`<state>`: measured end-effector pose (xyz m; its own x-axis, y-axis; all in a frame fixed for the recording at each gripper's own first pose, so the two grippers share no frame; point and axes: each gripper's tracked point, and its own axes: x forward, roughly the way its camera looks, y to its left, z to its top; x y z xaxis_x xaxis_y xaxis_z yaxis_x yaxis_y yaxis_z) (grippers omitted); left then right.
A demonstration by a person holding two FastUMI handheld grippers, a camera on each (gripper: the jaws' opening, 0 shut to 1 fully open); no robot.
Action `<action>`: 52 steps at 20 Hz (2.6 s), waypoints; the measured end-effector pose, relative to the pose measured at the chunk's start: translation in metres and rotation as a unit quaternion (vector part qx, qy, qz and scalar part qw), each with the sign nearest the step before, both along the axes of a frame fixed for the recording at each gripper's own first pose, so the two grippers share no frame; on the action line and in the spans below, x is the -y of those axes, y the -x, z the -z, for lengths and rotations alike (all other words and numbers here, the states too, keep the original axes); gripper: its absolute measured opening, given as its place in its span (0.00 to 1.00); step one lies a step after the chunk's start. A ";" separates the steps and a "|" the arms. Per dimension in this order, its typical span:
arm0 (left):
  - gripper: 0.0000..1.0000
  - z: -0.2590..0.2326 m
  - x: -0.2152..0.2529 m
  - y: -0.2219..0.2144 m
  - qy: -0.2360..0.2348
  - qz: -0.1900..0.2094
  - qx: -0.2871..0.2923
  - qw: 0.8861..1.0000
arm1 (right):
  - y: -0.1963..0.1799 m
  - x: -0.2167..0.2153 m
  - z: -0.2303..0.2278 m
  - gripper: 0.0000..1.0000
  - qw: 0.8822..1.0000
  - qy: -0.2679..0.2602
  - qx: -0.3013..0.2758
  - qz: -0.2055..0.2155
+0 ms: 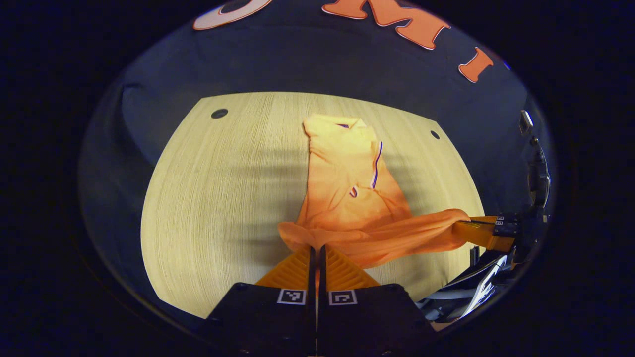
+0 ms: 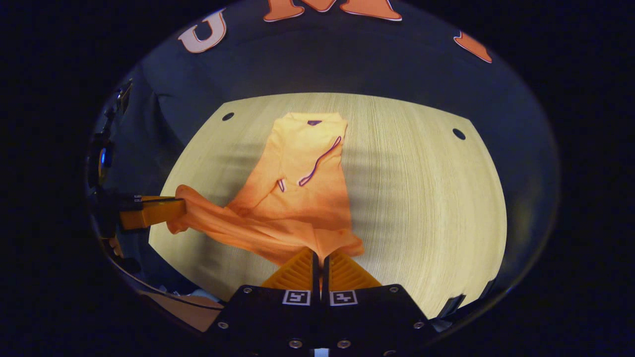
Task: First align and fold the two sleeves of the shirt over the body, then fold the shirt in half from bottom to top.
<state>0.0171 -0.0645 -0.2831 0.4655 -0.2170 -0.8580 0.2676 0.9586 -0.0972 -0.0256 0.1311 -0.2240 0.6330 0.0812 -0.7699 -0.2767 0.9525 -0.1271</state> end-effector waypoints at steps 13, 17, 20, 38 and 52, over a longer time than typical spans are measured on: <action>0.02 0.000 0.032 -0.197 -0.001 -0.009 0.060 0.998 | -0.182 -0.009 -0.038 0.00 0.998 -0.011 0.052 0.034; 0.02 0.033 0.038 -0.237 -0.014 -0.011 0.051 0.999 | -0.225 -0.008 -0.024 0.00 0.998 -0.014 0.039 0.053; 0.02 0.055 0.036 -0.254 -0.008 -0.024 0.034 0.999 | -0.251 -0.008 -0.002 0.00 0.997 -0.016 0.027 0.064; 1.00 0.106 -0.005 -0.283 -0.057 -0.075 0.020 0.995 | -0.271 -0.003 0.045 1.00 0.995 -0.021 0.017 0.091; 0.99 -0.154 0.022 -0.192 -0.013 -0.068 0.291 0.954 | -0.142 -0.019 -0.156 0.99 0.969 -0.077 0.234 0.015</action>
<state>0.2090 -0.0869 -0.1292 0.8869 -0.1028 -0.4504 0.1416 0.9885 0.0532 0.1169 0.1505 -0.0684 0.9135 0.1480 -0.3790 -0.1948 0.9769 -0.0880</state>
